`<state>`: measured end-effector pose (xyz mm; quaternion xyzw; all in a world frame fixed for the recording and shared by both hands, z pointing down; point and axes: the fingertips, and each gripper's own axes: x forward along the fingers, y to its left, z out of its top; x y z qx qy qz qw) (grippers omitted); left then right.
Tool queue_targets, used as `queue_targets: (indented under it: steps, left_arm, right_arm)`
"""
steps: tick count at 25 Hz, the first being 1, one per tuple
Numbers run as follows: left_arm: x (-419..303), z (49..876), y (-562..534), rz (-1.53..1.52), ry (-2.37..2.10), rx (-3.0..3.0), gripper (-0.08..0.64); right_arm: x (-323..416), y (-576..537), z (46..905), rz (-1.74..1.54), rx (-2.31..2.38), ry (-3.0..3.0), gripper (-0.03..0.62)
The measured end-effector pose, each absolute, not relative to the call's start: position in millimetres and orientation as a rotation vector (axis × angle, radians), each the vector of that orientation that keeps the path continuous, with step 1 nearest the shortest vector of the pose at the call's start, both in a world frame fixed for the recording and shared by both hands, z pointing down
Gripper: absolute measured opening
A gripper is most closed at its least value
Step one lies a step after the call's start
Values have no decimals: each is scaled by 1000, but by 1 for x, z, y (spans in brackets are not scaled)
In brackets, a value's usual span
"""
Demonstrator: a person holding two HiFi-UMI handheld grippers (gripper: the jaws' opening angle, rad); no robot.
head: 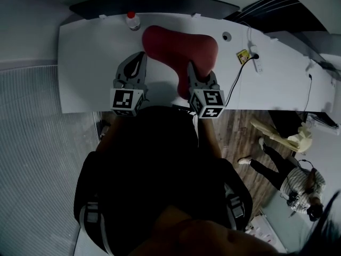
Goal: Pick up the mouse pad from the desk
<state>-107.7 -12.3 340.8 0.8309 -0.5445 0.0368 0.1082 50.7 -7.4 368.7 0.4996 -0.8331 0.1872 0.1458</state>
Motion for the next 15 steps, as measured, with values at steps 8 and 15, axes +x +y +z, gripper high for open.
queue_targets:
  steps: [8, 15]
  left_arm:
    - [-114, 296, -5, 0, -1665, 2445, 5]
    - [-111, 283, -1, -55, -1666, 2477, 5]
  right_arm:
    - [51, -4, 340, 482, 1468, -2453, 32]
    - [54, 0, 317, 443, 1496, -2495, 32]
